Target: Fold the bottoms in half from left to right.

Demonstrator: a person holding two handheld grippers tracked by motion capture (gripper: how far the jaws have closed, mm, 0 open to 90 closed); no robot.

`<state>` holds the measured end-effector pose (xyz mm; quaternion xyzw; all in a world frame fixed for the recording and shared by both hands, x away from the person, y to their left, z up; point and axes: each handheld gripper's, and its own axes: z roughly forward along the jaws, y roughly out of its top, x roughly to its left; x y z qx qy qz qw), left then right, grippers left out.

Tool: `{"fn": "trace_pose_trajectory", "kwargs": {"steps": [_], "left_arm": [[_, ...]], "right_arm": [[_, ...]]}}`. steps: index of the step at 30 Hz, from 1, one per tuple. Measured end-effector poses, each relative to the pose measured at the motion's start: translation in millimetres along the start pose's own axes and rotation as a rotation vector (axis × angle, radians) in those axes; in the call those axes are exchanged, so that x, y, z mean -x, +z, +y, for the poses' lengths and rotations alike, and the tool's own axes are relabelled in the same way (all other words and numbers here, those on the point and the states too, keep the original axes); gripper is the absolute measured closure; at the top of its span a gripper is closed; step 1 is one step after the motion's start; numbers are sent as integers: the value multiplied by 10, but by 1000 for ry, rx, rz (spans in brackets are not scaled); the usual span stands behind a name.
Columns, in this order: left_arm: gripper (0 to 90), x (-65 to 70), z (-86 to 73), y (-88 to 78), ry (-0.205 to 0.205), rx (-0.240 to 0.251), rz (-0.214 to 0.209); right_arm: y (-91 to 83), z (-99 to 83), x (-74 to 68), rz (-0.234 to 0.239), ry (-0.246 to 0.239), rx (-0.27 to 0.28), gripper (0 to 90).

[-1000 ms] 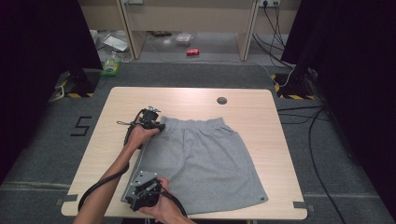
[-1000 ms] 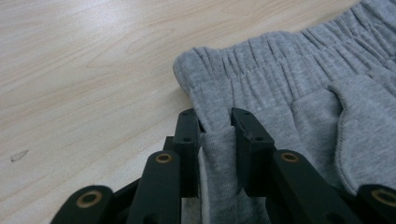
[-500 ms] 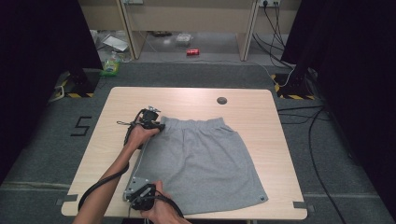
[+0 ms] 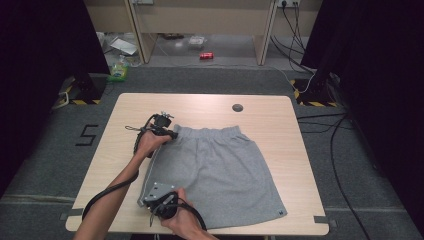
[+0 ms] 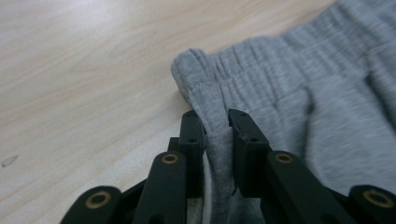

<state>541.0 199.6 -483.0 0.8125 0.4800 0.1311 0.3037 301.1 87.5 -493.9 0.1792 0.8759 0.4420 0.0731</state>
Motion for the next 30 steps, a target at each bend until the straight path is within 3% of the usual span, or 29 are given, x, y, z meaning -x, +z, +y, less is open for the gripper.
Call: {"fn": "trace_pose_trajectory", "kwargs": {"steps": [2,6,7,8,10,12,14,15,16,20,30], "left_arm": [[761,14,101,-154,-16,34,-32],[757,95,237,-278,-24,55,-63],[756,190,337,-333,-23,56,-72],[756,190,337,-333,-23,56,-72],[757,353,502,-396,-6,52,-73],[757,458,610,-417,-2,50,-80],[756,563,706,-415,11,44,-68],[756,563,706,-415,11,44,-68],[756,657,791,-402,15,37,-63],[756,833,937,-336,24,23,-59],[755,1200,1180,-214,37,21,-89]], "right_arm": [[-116,0,63,-2,19,28,849],[-359,-16,196,-28,61,71,849],[-420,-21,241,-45,65,81,849],[-420,-21,241,-45,65,81,849],[-615,-51,358,-56,110,121,849],[-770,-81,413,-75,116,148,850],[-932,-126,461,-100,128,168,849],[-932,-126,461,-100,128,168,849],[-1088,-194,511,-121,149,189,850],[-1344,-392,599,-159,200,210,850],[-1844,-793,706,-222,291,261,850]]}}
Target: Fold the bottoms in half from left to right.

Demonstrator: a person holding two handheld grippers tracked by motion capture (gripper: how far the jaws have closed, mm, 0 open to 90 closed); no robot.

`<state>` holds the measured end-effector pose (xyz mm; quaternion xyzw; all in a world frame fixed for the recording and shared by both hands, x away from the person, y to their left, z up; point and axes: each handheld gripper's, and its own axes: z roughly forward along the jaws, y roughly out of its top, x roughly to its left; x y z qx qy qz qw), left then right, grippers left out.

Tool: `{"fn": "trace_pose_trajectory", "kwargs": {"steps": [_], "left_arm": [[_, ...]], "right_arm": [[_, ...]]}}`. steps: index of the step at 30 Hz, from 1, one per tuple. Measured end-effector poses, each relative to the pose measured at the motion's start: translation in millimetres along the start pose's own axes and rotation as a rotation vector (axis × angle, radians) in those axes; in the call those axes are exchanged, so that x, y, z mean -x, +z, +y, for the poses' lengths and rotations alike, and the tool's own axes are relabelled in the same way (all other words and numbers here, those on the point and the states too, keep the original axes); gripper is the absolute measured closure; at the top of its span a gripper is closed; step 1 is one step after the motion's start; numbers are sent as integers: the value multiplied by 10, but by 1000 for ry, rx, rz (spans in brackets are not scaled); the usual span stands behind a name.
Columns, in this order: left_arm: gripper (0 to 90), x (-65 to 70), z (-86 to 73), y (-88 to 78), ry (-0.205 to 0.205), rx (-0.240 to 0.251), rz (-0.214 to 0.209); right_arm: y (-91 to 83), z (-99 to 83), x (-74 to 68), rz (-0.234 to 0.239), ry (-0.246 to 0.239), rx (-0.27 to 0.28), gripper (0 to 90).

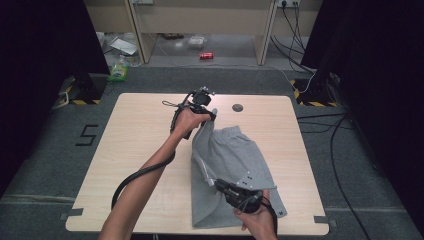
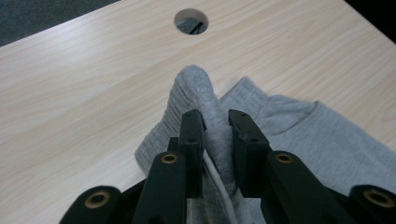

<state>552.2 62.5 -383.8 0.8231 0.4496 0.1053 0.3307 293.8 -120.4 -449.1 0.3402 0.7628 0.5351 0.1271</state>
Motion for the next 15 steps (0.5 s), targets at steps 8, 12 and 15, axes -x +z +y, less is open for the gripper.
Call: {"fn": "trace_pose_trajectory", "kwargs": {"steps": [8,12,15], "left_arm": [[752,336,160,178,6,-2,-37],[751,452,188,309,6,-13,-47],[750,554,199,417,1,-15,-57]], "right_arm": [[-431,-167,188,-87,58,37,849],[-558,-223,265,-118,77,47,850],[-661,-314,337,-149,91,43,850]]}}
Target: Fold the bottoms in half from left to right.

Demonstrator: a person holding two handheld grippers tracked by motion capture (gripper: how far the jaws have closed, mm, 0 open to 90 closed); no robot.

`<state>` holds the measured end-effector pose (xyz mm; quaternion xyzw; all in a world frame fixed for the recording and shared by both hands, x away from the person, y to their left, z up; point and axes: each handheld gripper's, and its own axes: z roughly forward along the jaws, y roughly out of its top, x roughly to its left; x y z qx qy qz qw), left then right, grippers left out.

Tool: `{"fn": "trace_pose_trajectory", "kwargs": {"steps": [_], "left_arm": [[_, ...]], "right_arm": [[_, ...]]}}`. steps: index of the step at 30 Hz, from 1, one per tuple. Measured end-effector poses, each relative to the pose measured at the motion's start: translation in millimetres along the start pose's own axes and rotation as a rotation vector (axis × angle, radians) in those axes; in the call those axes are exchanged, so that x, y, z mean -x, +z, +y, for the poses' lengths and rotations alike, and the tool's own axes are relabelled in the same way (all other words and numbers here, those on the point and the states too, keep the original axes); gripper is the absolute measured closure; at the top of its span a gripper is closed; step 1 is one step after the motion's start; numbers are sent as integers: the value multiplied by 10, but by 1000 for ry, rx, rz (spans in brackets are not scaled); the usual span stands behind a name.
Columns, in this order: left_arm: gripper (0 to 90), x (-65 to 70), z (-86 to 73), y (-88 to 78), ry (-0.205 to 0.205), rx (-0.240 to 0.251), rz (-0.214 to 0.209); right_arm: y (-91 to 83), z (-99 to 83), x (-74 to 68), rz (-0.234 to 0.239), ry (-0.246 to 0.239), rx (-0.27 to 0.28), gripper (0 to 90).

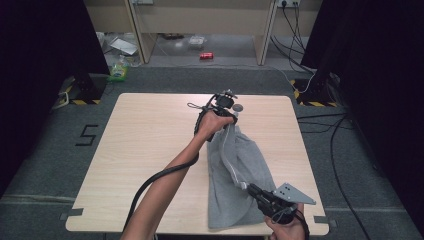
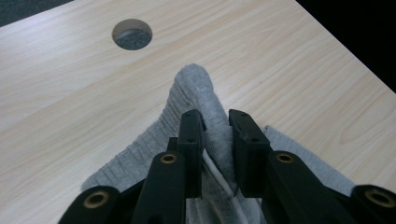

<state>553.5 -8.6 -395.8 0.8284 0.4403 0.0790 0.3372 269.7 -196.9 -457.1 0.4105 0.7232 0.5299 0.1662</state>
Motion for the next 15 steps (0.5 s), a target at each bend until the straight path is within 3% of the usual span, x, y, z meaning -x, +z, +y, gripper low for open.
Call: {"fn": "trace_pose_trajectory", "kwargs": {"steps": [6,7,9,12,15], "left_arm": [[738,87,23,107,-14,7,-13],[722,87,23,107,-14,7,-13],[625,104,31,113,-55,54,-60],[557,99,41,62,-46,73,-61],[542,53,39,8,-54,85,-68]], "right_arm": [[-83,-58,75,-29,9,-1,850],[-91,-65,86,-34,11,-3,850],[-103,-83,111,-42,15,-8,850],[-126,-109,148,-58,18,-15,851],[-145,-126,175,-67,22,-18,851]]}}
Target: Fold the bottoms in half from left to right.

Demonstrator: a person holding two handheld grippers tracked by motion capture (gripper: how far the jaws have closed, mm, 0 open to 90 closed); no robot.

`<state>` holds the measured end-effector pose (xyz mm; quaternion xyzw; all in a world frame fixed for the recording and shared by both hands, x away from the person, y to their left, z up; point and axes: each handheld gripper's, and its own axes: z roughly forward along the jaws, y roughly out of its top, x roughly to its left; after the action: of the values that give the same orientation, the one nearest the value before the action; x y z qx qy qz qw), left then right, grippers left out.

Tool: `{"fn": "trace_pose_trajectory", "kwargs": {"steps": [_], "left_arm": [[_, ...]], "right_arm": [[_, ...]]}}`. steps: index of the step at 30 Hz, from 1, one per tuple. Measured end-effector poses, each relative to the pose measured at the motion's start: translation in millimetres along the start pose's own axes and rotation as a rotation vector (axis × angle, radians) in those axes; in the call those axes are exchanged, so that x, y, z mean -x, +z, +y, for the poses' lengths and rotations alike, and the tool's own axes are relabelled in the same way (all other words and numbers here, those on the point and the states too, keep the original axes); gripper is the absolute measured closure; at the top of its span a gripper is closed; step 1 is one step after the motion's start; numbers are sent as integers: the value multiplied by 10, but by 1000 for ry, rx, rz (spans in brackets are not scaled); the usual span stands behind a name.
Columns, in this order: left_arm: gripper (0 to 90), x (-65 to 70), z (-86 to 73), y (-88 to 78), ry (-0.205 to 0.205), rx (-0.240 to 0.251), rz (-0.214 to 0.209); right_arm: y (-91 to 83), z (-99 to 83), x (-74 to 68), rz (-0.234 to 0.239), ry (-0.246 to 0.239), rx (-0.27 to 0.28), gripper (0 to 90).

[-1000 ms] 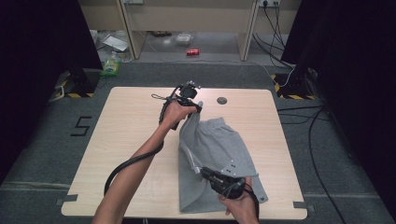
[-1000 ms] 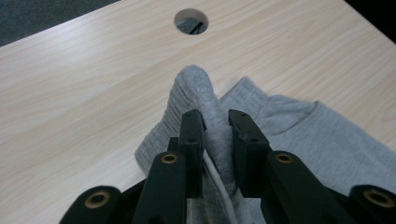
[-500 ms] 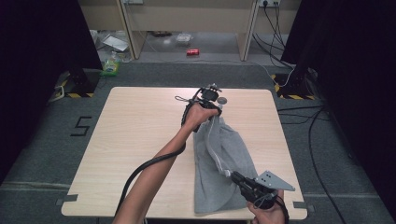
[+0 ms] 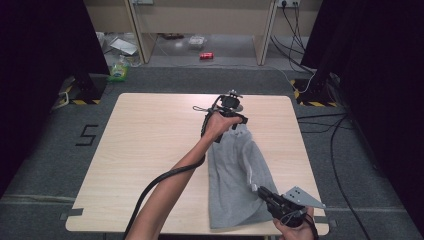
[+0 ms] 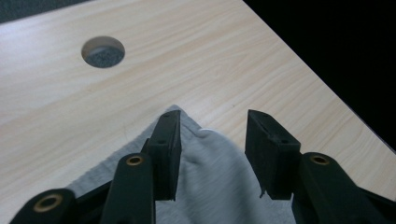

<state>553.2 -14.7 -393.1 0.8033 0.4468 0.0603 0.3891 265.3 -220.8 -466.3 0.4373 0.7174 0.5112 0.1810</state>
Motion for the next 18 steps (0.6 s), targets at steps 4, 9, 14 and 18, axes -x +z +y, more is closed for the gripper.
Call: {"fn": "trace_pose_trajectory", "kwargs": {"steps": [4,9,14,18], "left_arm": [[526,-173,-43,-127,-4,0,21],[513,-322,-120,-181,-16,-5,32],[498,-480,-242,-210,-24,-19,36],[488,-623,-350,-233,-35,-29,48]], "right_arm": [[-94,-50,92,-37,21,0,854],[-213,-116,171,-80,35,4,856],[-293,-182,231,-114,48,-3,857],[-371,-250,277,-168,72,-30,714]]}}
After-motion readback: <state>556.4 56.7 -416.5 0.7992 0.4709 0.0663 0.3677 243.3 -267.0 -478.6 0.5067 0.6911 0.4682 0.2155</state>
